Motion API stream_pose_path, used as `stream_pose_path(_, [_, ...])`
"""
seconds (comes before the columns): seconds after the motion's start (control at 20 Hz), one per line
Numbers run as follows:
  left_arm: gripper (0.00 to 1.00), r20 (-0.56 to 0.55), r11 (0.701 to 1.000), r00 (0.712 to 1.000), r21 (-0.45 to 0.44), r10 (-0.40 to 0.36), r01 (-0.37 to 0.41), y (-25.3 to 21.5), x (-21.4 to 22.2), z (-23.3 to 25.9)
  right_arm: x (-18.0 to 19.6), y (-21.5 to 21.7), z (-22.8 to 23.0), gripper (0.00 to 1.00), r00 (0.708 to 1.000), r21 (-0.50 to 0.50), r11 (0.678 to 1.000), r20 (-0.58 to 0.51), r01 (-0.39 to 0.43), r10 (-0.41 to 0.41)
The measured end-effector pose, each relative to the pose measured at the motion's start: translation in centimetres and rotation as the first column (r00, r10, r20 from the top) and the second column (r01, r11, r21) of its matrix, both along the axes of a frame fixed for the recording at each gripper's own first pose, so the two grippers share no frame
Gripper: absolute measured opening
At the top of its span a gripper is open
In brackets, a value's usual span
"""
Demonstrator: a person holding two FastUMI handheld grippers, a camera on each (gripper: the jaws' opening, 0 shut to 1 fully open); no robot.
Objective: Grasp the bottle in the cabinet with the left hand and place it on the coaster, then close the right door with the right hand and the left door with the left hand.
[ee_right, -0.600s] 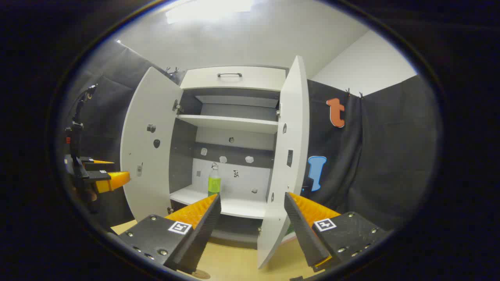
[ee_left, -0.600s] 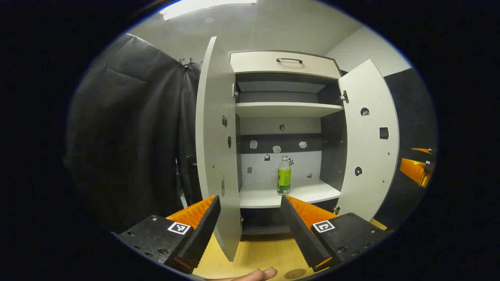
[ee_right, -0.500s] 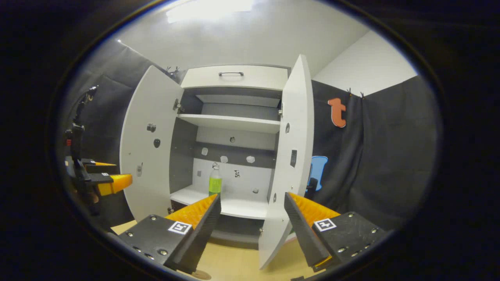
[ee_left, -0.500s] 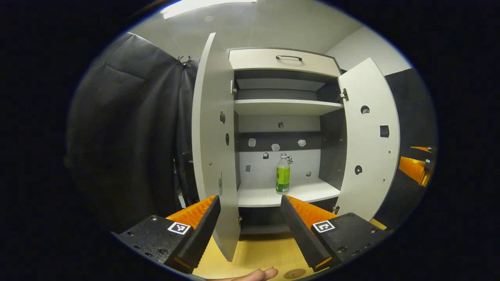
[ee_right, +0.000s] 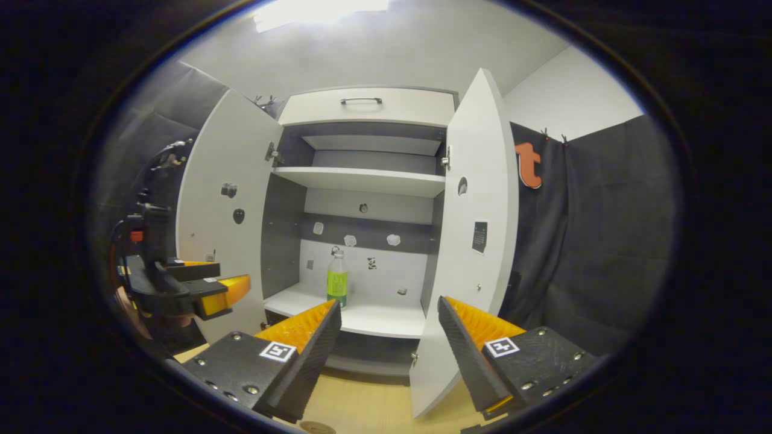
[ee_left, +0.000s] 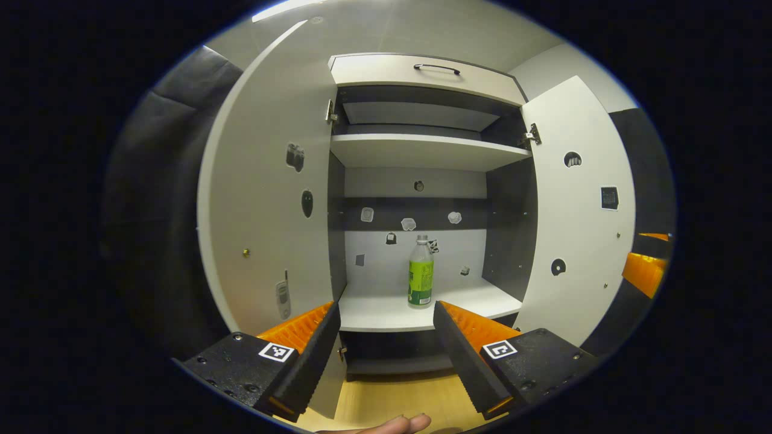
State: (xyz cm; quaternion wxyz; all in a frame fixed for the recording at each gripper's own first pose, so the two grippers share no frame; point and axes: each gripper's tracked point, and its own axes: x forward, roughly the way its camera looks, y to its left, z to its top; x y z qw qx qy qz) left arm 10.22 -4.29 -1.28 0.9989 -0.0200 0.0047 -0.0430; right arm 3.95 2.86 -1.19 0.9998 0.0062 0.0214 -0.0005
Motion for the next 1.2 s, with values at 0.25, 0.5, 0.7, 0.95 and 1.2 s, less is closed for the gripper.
stream_pose_path(0.25, [0.98,0.005,1.000,1.000,-0.018,-0.013,0.013,-1.9,6.5,-0.5,1.4,0.8,0.4,0.94,1.000,0.034,0.999,0.015,0.014,-0.014])
stream_pose_path(0.5, [0.98,-0.001,0.999,1.000,-0.031,-0.016,0.016,-3.8,13.6,-1.7,2.4,1.0,-0.2,0.94,0.999,0.059,0.998,-0.026,0.031,-0.029])
stream_pose_path(0.7, [0.98,-0.032,0.997,0.998,-0.048,-0.059,0.057,-6.3,18.6,-3.2,2.5,1.8,-0.3,0.94,1.000,0.034,0.999,-0.026,0.017,-0.016])
stream_pose_path(0.95, [0.99,-0.021,0.997,0.997,-0.023,-0.075,0.074,-8.3,24.0,-4.7,3.0,1.6,-1.1,0.98,0.998,0.016,0.999,-0.055,0.030,-0.029])
stream_pose_path(1.2, [0.99,-0.056,0.996,0.994,-0.013,-0.090,0.089,-9.6,29.1,-6.6,2.7,1.4,-0.7,0.94,0.999,0.019,0.999,-0.040,0.029,-0.028])
